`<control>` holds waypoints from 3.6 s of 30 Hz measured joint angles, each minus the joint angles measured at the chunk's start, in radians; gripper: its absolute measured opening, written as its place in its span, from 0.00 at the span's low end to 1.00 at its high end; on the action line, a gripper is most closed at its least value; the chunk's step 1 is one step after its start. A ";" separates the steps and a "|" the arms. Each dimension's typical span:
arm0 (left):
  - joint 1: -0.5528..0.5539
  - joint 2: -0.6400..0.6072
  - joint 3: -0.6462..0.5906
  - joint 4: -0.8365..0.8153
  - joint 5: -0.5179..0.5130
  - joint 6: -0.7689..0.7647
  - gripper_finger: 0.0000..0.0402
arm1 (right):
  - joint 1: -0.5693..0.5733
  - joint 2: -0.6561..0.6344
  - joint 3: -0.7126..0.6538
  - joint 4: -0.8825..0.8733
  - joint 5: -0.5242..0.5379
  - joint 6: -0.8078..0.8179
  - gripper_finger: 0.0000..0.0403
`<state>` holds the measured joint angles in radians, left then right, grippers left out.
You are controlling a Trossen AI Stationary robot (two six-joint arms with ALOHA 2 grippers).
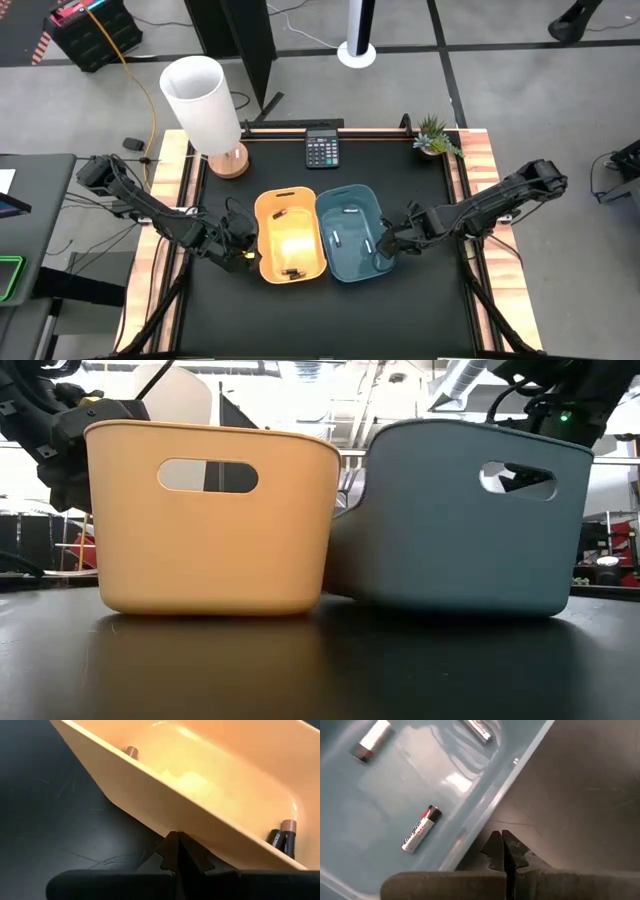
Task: Sort batteries
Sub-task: Adjust the yellow and blue bins
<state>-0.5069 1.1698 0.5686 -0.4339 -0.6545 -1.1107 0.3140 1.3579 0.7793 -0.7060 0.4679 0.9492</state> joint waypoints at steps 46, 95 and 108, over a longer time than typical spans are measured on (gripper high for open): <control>-0.015 0.000 0.000 -0.053 0.084 0.034 0.00 | -0.324 0.212 0.223 0.367 -0.187 -0.944 0.00; 0.077 0.000 0.000 -0.110 0.081 0.173 0.00 | -0.403 0.429 0.411 0.337 -0.177 -0.851 0.00; 0.161 0.000 0.000 -0.127 0.043 0.291 0.00 | -0.321 0.331 0.411 0.309 -0.115 -0.820 0.00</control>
<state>-0.3464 1.1694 0.5690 -0.5608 -0.6111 -0.8199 -0.0070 1.6887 1.1908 -0.3967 0.3524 0.1292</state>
